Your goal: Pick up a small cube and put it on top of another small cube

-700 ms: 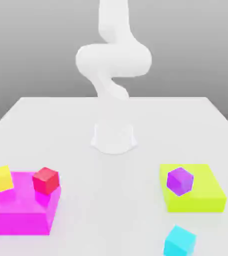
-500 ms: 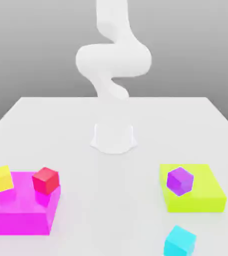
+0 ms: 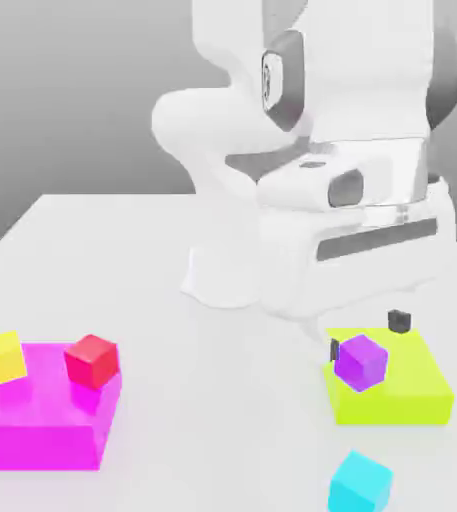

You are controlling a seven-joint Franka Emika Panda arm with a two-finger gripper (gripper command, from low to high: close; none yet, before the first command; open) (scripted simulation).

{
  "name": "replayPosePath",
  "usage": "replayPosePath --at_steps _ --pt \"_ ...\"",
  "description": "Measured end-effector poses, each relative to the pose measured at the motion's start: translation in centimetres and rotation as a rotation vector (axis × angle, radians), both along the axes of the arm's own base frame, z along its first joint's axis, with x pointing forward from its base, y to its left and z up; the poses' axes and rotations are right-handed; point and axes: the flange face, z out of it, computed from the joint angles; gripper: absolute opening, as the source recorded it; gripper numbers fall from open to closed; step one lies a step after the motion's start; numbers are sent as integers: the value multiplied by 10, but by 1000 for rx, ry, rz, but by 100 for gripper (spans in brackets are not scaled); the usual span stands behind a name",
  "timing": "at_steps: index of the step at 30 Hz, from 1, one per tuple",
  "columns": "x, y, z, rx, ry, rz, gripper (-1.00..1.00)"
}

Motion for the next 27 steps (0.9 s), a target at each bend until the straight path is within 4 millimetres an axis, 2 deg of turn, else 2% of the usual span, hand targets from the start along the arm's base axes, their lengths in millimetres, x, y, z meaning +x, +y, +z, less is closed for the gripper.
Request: replayPosePath --at_steps 6,10,11,16,17,18,22,23,27 --pt "-18 22 -110 -47 147 167 0" --pt "-22 26 -168 -52 168 191 0" --pt "-22 26 -181 -52 168 192 -100" --pt "-23 26 -181 -53 170 192 -100" --pt "-23 25 -188 -53 170 192 -100" --pt "-23 26 -184 -53 170 192 -100" --pt "-23 26 -139 -53 170 192 -100" --pt "-22 18 -127 -56 169 177 -100" --pt "-24 -64 -85 -78 163 3 -100"
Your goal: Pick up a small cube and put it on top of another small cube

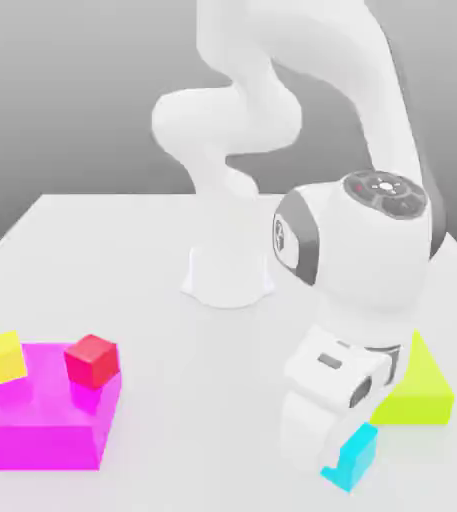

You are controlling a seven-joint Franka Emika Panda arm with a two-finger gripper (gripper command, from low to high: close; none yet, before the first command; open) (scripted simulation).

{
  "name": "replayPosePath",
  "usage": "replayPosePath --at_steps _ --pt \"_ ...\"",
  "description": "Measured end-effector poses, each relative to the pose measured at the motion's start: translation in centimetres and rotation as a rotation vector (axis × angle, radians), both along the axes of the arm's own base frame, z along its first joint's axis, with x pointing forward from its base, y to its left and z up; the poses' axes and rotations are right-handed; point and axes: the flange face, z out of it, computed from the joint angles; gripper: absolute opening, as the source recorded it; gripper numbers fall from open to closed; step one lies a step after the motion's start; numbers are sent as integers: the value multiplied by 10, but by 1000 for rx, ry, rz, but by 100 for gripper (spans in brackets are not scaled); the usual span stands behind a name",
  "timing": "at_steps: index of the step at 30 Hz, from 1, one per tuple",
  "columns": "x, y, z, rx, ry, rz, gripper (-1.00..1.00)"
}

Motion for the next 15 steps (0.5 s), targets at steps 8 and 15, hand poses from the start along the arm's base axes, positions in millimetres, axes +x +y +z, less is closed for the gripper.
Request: replayPosePath --at_steps 8,15 --pt "-60 -166 64 -9 -9 -411 -100" --pt "-129 -238 70 47 -4 -663 -100"
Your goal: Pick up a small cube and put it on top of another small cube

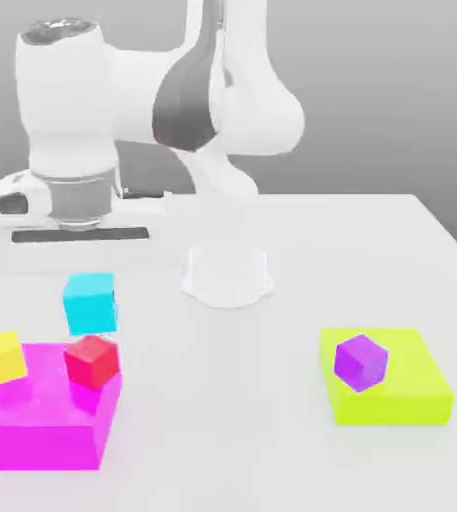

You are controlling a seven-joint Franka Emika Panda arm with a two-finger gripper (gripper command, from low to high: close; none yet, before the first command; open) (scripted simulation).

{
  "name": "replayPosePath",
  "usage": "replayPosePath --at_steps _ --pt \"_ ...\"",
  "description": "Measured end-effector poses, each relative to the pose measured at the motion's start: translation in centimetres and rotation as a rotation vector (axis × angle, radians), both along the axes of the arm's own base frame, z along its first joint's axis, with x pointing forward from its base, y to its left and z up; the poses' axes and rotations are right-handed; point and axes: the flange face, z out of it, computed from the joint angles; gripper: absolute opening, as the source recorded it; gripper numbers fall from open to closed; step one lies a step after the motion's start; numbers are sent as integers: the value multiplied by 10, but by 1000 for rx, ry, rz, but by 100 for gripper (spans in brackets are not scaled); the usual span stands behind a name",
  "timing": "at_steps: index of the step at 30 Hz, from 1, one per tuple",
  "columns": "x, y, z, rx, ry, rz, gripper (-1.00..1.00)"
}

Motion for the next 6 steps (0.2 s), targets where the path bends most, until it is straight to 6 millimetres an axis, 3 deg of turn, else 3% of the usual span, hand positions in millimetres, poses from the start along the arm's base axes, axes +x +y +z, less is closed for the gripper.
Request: replayPosePath --at_steps 3,4,6 --pt "-3 -2 -35 1 0 -9 -100" --pt "-4 -3 -43 0 1 -11 100" --pt "-4 -3 -43 0 1 -11 100"
